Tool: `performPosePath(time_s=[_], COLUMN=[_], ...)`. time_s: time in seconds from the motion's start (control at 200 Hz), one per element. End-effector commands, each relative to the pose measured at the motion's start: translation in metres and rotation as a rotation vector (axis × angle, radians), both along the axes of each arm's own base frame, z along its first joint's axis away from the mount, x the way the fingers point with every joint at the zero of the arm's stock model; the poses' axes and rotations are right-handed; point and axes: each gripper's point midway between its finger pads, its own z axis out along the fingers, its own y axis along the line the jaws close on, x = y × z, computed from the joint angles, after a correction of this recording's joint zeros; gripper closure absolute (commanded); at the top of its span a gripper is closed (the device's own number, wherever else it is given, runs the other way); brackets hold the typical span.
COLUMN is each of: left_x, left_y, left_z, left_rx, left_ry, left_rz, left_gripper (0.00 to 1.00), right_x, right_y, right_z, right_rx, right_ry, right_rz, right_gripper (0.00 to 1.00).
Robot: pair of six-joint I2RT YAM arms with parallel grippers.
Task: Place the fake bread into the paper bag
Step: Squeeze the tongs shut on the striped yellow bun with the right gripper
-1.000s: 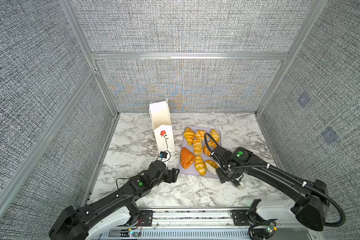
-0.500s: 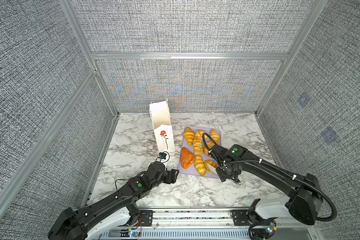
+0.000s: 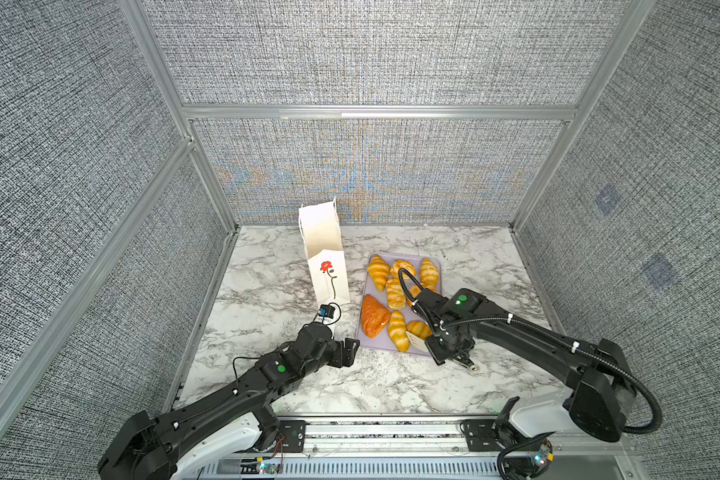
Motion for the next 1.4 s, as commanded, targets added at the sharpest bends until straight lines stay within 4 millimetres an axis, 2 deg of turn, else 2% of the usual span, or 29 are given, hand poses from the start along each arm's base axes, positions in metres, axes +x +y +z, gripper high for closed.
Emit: performPosePath(time_s=[0.0,0.095,0.24,0.34,0.62,1.166,1.396], left_x=[0.001,0.002,0.001,-0.002,-0.012,-0.017,-0.013], left_y=[-0.002,-0.002,-0.004,-0.013,-0.031,-0.041,-0.032], left_z=[0.006,0.007,0.009,0.013,0.018,0.017,0.013], left_rx=[-0.021,-0.029,-0.036,-0.063,-0.108,-0.105,-0.073], left_ry=[-0.024,-0.035,-0.044,-0.051,-0.053,-0.036,-0.025], left_rz=[-0.007,-0.004,-0.021,-0.068,-0.190,-0.255,-0.206], left_gripper=[0.08,0.01,0.01,0.01,0.01,0.01,0.01], right_x=[-0.009,-0.011,-0.010,-0.005,0.008,0.011,-0.003], right_y=[0.003,-0.003,-0.005,-0.012,-0.016,0.001,0.000], right_z=[0.001,0.001,0.001,0.000,0.004,-0.008,-0.002], right_rx=[0.031,0.018,0.008,-0.051,-0.103,-0.080,-0.040], right_ry=[0.019,0.012,0.008,-0.006,-0.037,0.029,0.039], right_rz=[-0.017,-0.028,-0.035,-0.035,-0.025,0.040,-0.029], right_gripper=[0.41,0.41,0.41,0.41,0.39,0.39,0.41])
